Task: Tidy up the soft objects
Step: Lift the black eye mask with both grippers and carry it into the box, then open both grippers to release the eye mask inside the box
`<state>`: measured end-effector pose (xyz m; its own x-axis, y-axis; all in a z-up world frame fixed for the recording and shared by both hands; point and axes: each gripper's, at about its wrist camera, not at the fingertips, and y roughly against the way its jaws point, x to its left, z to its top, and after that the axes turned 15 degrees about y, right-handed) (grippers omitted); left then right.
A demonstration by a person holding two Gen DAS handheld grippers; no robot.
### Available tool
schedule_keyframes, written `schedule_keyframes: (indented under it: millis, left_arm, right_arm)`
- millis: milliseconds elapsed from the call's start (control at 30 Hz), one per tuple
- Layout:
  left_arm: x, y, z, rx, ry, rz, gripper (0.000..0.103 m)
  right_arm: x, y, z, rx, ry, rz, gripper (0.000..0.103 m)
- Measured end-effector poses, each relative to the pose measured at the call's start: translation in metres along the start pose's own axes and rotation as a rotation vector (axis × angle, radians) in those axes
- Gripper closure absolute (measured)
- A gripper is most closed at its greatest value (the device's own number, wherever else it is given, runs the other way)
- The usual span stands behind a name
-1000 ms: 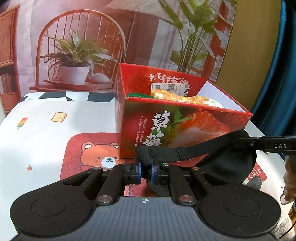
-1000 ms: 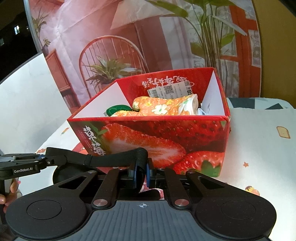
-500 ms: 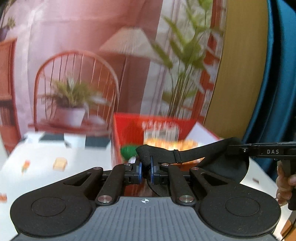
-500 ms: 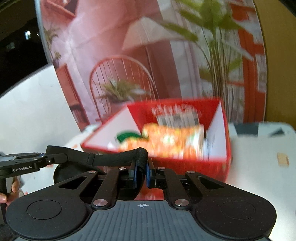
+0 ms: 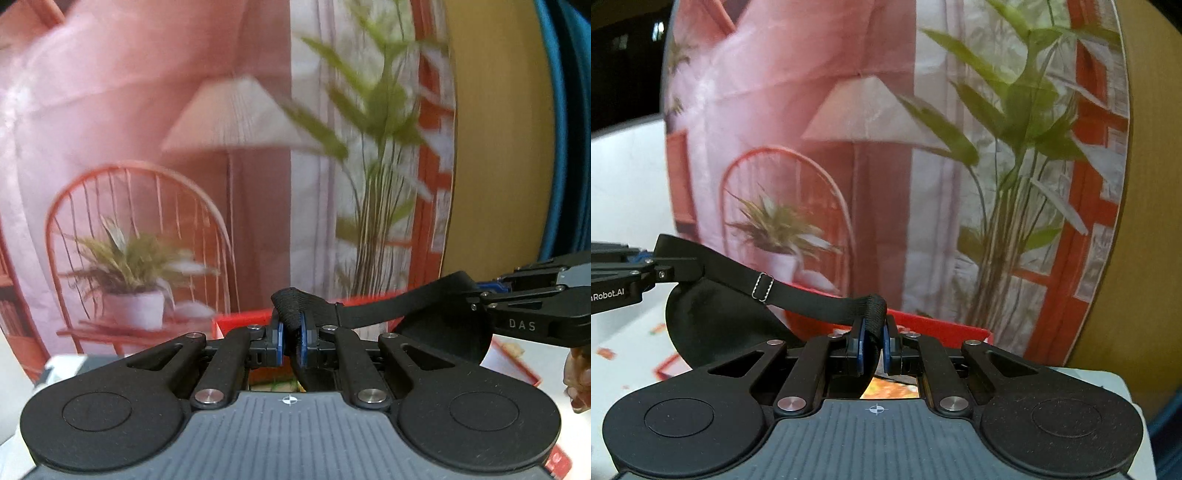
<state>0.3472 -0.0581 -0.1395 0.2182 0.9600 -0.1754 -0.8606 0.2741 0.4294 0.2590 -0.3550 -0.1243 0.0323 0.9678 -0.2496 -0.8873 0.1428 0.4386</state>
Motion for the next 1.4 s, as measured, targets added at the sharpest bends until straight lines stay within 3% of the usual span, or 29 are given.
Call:
schedule_keyframes:
  millis: [200, 367, 667, 733, 800, 867, 933, 1000, 1133, 1400]
  left_arm:
    - [0.001, -0.04, -0.025, 0.204, -0.027, 0.03, 0.093]
    - [-0.001, -0.051, -0.037, 0.269, -0.078, 0.038, 0.093]
    - [0.005, -0.058, -0.036, 0.296, -0.081, 0.039, 0.09]
    - [0.006, -0.054, -0.034, 0.288, -0.069, 0.037, 0.08]
    - [0.007, -0.048, -0.031, 0.269, -0.047, 0.03, 0.04]
    - [0.007, -0.039, -0.028, 0.231, -0.032, 0.011, 0.027]
    - [0.005, -0.034, -0.026, 0.213, -0.042, 0.013, 0.021]
    - [0.003, -0.029, -0.024, 0.199, -0.044, 0.007, 0.011]
    - [0.001, -0.02, -0.021, 0.183, -0.037, -0.001, 0.003]
    - [0.007, -0.004, -0.021, 0.166, -0.002, 0.015, 0.0]
  right_arm:
    - [0.008, -0.043, -0.028, 0.149, 0.015, 0.019, 0.095]
    - [0.014, -0.057, -0.049, 0.233, 0.005, 0.039, 0.095]
    - [0.011, -0.056, -0.057, 0.263, -0.014, 0.042, 0.092]
    - [0.011, -0.054, -0.056, 0.26, -0.012, 0.037, 0.082]
    - [0.011, -0.05, -0.055, 0.24, -0.015, 0.035, 0.077]
    - [0.01, -0.045, -0.053, 0.223, -0.017, 0.031, 0.066]
    - [0.01, -0.038, -0.05, 0.197, -0.016, 0.02, 0.043]
    - [0.01, -0.033, -0.047, 0.173, -0.016, 0.017, 0.031]
    - [0.008, -0.023, -0.042, 0.14, -0.031, -0.013, 0.004]
    - [0.008, -0.006, -0.044, 0.099, -0.096, -0.018, 0.0]
